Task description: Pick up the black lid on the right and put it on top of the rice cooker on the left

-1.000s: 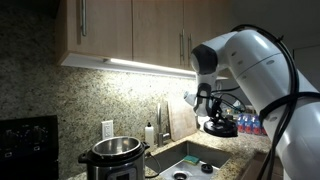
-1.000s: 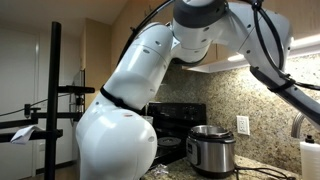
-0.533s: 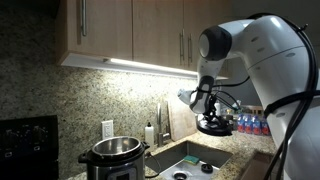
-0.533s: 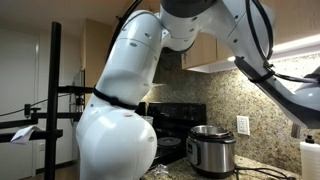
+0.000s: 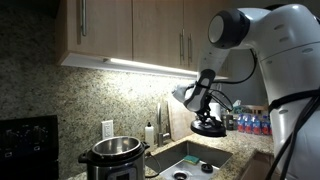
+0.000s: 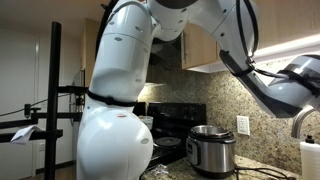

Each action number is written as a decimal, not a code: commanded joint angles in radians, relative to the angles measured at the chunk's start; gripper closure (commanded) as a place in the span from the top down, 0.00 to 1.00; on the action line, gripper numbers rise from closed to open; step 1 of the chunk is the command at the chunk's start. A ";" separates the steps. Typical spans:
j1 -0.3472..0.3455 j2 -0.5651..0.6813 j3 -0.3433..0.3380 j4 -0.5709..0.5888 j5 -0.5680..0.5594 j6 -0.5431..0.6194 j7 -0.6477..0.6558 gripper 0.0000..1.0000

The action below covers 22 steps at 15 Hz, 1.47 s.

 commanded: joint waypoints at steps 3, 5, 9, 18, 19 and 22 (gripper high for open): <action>-0.038 -0.118 0.104 -0.087 -0.050 -0.060 0.036 0.04; -0.035 -0.135 0.128 -0.110 -0.048 -0.067 0.041 0.04; -0.026 -0.158 0.177 -0.150 -0.058 -0.085 0.066 0.04; -0.010 -0.191 0.264 -0.213 -0.100 -0.147 0.126 0.03; -0.025 -0.125 0.260 -0.179 -0.061 -0.104 0.106 0.03; -0.025 -0.110 0.264 -0.182 -0.055 -0.099 0.106 0.04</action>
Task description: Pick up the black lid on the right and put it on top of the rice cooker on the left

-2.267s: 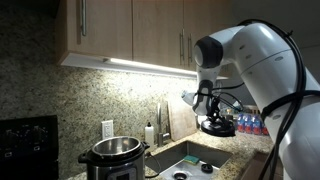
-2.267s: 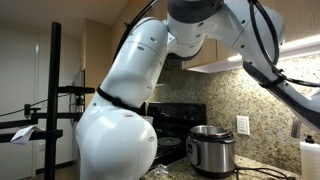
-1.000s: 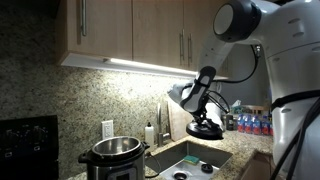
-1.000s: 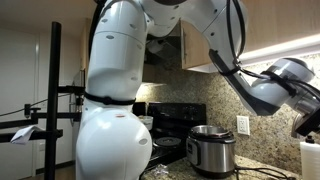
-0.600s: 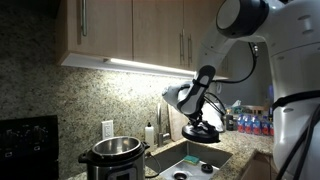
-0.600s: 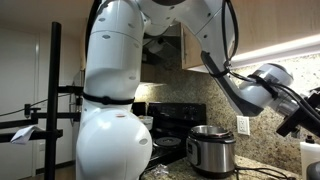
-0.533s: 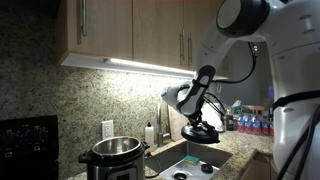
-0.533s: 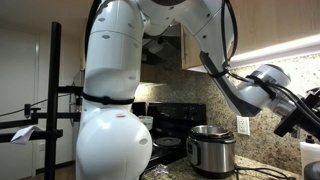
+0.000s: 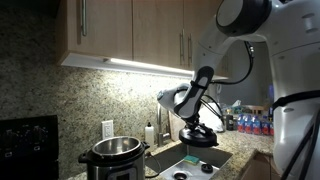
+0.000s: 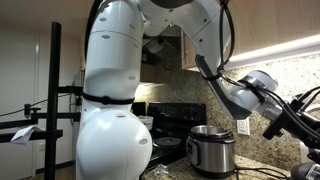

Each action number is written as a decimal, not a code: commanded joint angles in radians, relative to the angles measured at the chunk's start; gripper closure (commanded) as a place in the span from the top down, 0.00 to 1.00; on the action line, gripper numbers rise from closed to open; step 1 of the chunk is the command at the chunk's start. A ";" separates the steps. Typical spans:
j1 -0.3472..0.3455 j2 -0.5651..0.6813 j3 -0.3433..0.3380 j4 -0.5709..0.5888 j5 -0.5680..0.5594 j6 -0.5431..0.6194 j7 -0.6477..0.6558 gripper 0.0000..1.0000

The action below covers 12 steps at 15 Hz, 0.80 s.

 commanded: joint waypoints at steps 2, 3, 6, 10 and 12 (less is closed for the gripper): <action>-0.010 0.011 0.009 0.001 0.001 -0.001 -0.002 0.04; -0.010 0.011 0.009 0.001 0.001 -0.001 -0.002 0.04; -0.009 0.001 0.010 -0.006 0.000 0.001 0.002 0.03; 0.011 -0.031 0.034 -0.015 -0.027 -0.020 -0.026 0.03; 0.017 -0.055 0.045 -0.015 -0.023 -0.017 -0.059 0.03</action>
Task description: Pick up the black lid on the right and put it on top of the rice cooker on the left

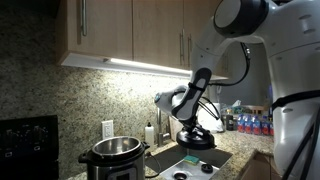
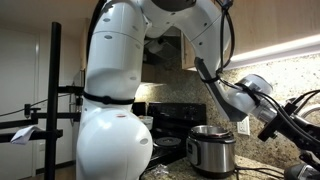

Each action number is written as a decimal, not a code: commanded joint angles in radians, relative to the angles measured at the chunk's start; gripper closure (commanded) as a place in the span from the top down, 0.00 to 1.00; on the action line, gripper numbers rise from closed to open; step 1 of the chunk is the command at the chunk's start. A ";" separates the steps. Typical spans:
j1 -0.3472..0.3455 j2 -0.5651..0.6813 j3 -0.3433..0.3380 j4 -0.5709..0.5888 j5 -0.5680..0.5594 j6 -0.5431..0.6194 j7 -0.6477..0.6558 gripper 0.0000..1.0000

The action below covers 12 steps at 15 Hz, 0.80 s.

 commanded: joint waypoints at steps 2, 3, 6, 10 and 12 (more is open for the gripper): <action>0.019 -0.092 0.032 -0.012 -0.020 -0.031 -0.082 0.03; 0.025 -0.105 0.039 -0.013 -0.021 -0.039 -0.092 0.03; 0.041 -0.150 0.057 -0.012 -0.018 -0.062 -0.137 0.03; 0.068 -0.194 0.092 -0.006 -0.021 -0.089 -0.170 0.03; 0.082 -0.207 0.109 -0.002 -0.014 -0.089 -0.191 0.03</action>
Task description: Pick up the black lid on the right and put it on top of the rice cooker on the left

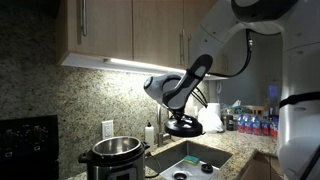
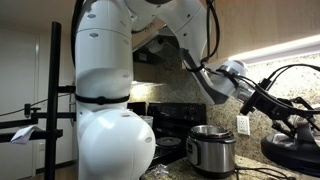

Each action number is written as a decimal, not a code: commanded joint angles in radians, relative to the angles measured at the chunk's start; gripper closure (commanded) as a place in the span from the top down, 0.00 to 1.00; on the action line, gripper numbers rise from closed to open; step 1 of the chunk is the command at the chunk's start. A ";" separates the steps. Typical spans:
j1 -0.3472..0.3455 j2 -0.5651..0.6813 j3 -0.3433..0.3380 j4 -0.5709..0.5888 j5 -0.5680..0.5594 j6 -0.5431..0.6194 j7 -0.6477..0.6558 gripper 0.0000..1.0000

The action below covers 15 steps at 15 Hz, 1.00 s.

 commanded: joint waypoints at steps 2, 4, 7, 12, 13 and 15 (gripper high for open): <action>0.033 -0.072 0.043 -0.004 -0.015 -0.049 -0.069 0.03; 0.046 -0.080 0.057 -0.004 -0.012 -0.047 -0.076 0.03; 0.063 -0.093 0.077 -0.005 -0.013 -0.055 -0.075 0.03; 0.089 -0.106 0.104 -0.001 -0.004 -0.069 -0.090 0.03; 0.094 -0.110 0.110 -0.001 0.000 -0.065 -0.099 0.03; 0.105 -0.117 0.116 -0.010 0.017 -0.047 -0.122 0.03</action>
